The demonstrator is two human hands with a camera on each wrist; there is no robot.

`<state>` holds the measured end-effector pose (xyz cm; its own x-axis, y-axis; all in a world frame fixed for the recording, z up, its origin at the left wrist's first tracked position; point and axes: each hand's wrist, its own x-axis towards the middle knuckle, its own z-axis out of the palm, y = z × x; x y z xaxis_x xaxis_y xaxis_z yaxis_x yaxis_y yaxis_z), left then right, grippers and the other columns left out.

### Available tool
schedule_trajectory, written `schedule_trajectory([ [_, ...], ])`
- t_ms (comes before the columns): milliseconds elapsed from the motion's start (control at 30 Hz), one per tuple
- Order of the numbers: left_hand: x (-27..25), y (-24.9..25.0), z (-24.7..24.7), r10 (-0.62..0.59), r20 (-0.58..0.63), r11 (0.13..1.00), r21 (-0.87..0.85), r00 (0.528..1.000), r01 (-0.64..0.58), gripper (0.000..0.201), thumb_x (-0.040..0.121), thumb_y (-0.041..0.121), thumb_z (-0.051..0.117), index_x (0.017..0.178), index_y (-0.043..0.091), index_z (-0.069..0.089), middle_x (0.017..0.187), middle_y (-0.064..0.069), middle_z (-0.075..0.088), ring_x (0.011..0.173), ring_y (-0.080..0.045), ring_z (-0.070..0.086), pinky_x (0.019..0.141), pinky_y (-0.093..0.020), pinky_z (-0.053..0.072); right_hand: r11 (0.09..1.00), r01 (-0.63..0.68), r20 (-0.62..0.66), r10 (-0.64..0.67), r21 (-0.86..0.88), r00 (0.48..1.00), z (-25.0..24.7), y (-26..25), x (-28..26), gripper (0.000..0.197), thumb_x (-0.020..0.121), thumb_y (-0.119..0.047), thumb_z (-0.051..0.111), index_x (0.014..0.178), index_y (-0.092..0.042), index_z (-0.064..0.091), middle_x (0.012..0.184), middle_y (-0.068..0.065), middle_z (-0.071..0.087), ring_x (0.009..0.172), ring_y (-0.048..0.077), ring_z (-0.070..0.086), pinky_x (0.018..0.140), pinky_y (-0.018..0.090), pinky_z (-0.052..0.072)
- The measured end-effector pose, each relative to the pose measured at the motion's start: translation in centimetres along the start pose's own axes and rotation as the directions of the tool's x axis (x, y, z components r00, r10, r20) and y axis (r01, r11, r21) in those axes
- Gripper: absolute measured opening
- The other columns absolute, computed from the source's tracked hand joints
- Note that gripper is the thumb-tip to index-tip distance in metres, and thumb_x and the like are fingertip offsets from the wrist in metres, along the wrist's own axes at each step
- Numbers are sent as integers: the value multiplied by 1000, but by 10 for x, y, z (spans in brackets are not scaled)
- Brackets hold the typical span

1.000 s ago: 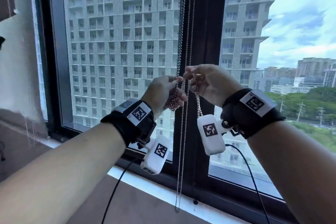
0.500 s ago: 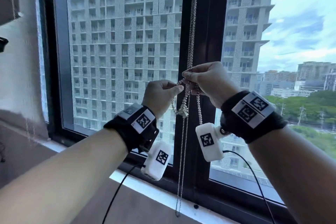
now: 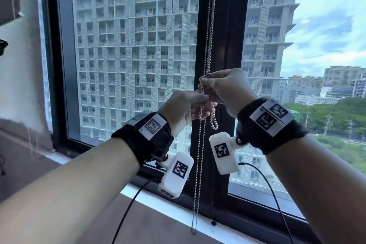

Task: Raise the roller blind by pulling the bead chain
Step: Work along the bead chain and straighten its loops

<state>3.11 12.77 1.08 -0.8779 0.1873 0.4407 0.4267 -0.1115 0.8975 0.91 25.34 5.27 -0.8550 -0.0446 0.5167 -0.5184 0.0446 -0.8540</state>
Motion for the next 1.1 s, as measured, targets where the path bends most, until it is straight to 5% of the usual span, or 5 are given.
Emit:
schedule_trajectory([
  [200,-4,-4,1,72,12,993,88,997,-73,22,92,6,49,93,-9,65,85,-9,70,88,-20,63,92,-34,46,999,-4,-10,4,50,1000,4,4,-2,8,86,-5,71,90,3,71,94,29,72,82,44,73,64,54,61],
  [333,-7,0,-2,57,32,996,72,998,-60,24,91,8,51,74,6,69,71,-1,70,71,-14,59,68,-18,46,999,-4,-14,5,54,1000,6,9,-2,10,87,-6,71,93,1,73,83,17,71,66,32,69,41,25,49],
  [500,-7,2,0,43,23,999,-5,999,-43,15,87,5,54,81,2,67,73,-4,70,77,-17,63,91,-37,45,998,3,-11,-3,59,1000,7,12,-4,13,88,-7,70,97,2,73,74,10,68,39,10,56,36,19,41],
  [800,0,-8,-9,120,-116,993,12,986,-120,37,82,13,63,97,-20,59,92,-23,61,88,-30,55,82,-37,48,995,-5,38,1,101,999,3,15,-5,13,89,-2,66,98,6,71,80,11,66,44,5,61,49,18,52],
  [1100,-1,-26,-16,177,-299,981,126,938,-145,38,92,24,55,56,13,57,43,6,45,41,-13,35,42,-24,32,1000,3,68,-3,-2,998,1,17,-3,15,90,-11,69,98,2,71,82,14,69,59,20,65,63,36,61],
])
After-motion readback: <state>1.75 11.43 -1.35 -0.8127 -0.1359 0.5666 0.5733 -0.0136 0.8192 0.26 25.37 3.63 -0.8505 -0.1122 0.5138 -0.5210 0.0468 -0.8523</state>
